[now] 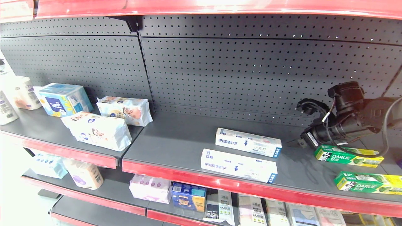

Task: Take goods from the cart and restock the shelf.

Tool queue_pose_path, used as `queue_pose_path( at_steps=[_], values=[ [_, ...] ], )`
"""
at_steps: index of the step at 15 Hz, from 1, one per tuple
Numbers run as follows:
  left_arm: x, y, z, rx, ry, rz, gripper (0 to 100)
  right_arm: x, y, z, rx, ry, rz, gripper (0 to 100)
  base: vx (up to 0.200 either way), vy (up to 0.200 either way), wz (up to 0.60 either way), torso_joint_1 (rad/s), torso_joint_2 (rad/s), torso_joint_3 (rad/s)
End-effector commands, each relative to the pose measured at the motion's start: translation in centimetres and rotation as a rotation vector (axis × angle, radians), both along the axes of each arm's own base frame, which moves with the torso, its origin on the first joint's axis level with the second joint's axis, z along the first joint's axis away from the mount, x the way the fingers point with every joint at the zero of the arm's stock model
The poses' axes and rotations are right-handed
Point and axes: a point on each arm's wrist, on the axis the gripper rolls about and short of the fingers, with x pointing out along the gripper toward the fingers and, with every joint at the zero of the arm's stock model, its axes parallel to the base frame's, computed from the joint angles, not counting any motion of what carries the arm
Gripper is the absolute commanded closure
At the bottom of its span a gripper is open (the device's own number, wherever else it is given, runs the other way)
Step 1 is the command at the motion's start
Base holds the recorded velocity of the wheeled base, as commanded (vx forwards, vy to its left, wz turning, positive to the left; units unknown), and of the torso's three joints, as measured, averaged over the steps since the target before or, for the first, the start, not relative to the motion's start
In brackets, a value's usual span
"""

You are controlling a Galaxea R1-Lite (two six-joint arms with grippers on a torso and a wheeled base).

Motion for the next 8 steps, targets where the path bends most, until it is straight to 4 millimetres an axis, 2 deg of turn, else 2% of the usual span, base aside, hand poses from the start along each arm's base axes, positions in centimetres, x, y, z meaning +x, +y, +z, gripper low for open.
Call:
queue_pose_path(
  at_steps=[1,8],
  values=[
    [0.0,0.0,0.0,0.000,-0.001,0.000,0,0.2,0.1,-0.5,-0.003,0.015,0.005,0,0.000,0.000,0.00,0.000,0.00,0.000],
    [0.0,0.0,0.0,0.000,0.001,0.000,0,2.1,0.3,-1.5,-0.028,-0.029,-0.001,0,0.000,0.000,0.00,0.000,0.00,0.000]
  ],
)
